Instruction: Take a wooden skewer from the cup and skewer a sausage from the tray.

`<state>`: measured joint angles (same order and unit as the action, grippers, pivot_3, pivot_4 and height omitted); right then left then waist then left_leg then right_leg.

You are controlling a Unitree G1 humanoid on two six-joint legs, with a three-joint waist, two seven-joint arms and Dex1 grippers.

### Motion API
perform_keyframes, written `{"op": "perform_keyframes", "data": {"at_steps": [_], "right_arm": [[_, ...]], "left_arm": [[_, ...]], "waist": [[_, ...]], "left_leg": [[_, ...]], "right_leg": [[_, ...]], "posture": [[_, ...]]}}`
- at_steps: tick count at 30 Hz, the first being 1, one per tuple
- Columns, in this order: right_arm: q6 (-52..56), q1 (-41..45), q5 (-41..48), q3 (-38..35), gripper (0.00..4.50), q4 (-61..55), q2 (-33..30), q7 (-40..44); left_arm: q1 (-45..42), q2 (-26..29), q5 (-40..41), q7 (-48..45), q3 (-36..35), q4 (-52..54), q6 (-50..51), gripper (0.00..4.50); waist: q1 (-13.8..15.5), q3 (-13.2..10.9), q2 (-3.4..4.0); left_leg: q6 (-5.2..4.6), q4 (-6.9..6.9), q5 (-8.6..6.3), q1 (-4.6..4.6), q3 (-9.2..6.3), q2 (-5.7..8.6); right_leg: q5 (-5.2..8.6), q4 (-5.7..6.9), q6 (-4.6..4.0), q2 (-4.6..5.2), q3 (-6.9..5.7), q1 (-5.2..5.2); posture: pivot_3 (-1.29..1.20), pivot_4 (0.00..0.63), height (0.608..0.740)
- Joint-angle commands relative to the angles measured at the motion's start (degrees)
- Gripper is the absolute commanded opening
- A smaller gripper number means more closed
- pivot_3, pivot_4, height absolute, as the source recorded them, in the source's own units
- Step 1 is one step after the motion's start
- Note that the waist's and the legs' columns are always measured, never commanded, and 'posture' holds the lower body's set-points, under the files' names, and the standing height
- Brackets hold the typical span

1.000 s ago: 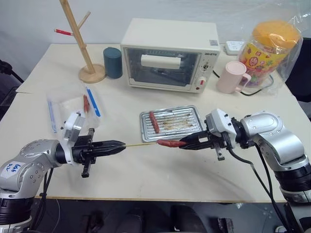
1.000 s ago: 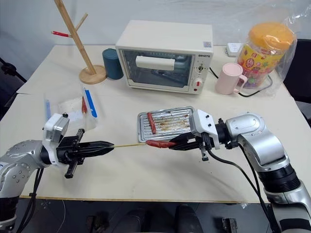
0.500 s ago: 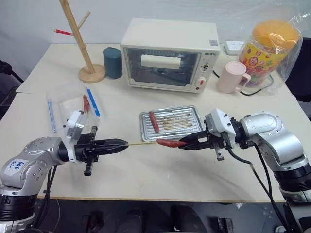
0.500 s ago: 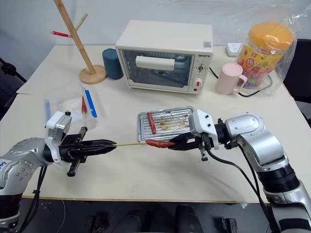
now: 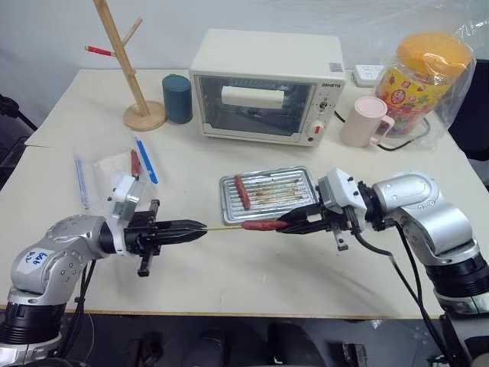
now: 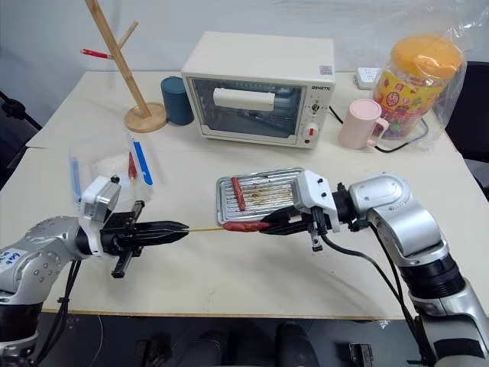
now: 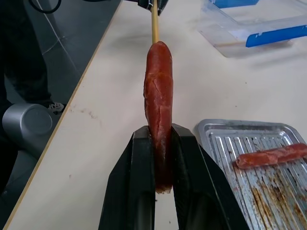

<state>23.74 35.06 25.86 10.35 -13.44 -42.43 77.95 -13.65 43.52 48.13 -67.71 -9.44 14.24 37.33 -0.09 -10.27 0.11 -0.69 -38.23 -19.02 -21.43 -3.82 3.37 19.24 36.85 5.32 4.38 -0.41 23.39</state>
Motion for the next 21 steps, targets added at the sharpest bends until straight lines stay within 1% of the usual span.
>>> {"op": "perform_keyframes", "data": {"at_steps": [1,11,16,18,19,20,21], "right_arm": [[0.06,1.45,0.94,0.06,0.32,-2.88,0.52,0.11],[0.43,3.31,-0.06,2.19,0.32,-2.79,2.59,-0.75],[2.19,2.78,0.00,2.48,0.32,-3.83,2.11,-1.55],[3.96,2.34,-0.06,2.20,0.86,-4.33,1.29,-2.17],[3.51,2.14,-0.35,1.65,0.95,-4.15,1.46,-2.79],[3.58,1.85,-0.26,1.11,1.18,-4.14,1.26,-2.92],[2.81,1.38,-0.47,0.46,1.50,-3.97,0.98,-2.97]], "left_arm": [[-1.08,-0.61,-0.47,-0.28,0.49,-0.07,-0.98,0.00],[-1.69,-1.87,-1.02,-0.53,1.44,-0.64,-1.45,0.00],[-1.49,-2.84,-1.09,0.02,1.20,-0.23,-1.58,0.00],[-1.05,-3.05,-1.19,0.23,0.84,-0.05,-1.80,0.00],[-0.80,-3.18,-1.17,0.36,0.54,0.02,-1.95,0.00],[-0.44,-3.41,-1.03,0.64,0.01,0.15,-2.20,0.00],[-0.01,-3.56,-0.83,0.87,-0.64,0.33,-2.51,0.00]], "waist": [[0.00,0.00,0.00],[-0.04,0.00,0.00],[-0.01,0.00,0.00],[-0.01,0.00,0.00],[-0.01,0.00,0.00],[0.00,0.00,0.00],[0.00,0.00,0.00]], "left_leg": [[0.00,0.00,0.00,0.00,0.00,0.00],[0.00,-0.02,0.00,0.00,0.00,0.00],[0.00,-0.04,0.00,-0.01,0.00,0.01],[0.00,-0.04,0.00,-0.01,0.00,0.01],[0.00,-0.04,0.00,-0.01,0.00,0.01],[0.00,-0.04,0.00,0.00,0.00,0.01],[0.00,-0.04,0.00,-0.01,0.00,0.01]], "right_leg": [[0.00,0.00,0.00,0.00,0.00,0.00],[0.00,0.03,0.00,0.00,-0.01,0.01],[0.00,0.03,0.00,0.00,-0.01,0.01],[0.00,0.03,0.00,0.00,-0.01,0.01],[0.00,0.04,0.00,0.00,0.00,0.01],[0.00,0.03,0.00,0.00,0.00,0.01],[0.00,0.03,0.00,0.00,-0.01,0.01]], "posture": [[0.00,0.150,0.740],[0.00,0.150,0.740],[0.00,0.150,0.740],[0.00,0.150,0.740],[0.00,0.150,0.740],[0.00,0.150,0.740],[0.00,0.150,0.740]]}}
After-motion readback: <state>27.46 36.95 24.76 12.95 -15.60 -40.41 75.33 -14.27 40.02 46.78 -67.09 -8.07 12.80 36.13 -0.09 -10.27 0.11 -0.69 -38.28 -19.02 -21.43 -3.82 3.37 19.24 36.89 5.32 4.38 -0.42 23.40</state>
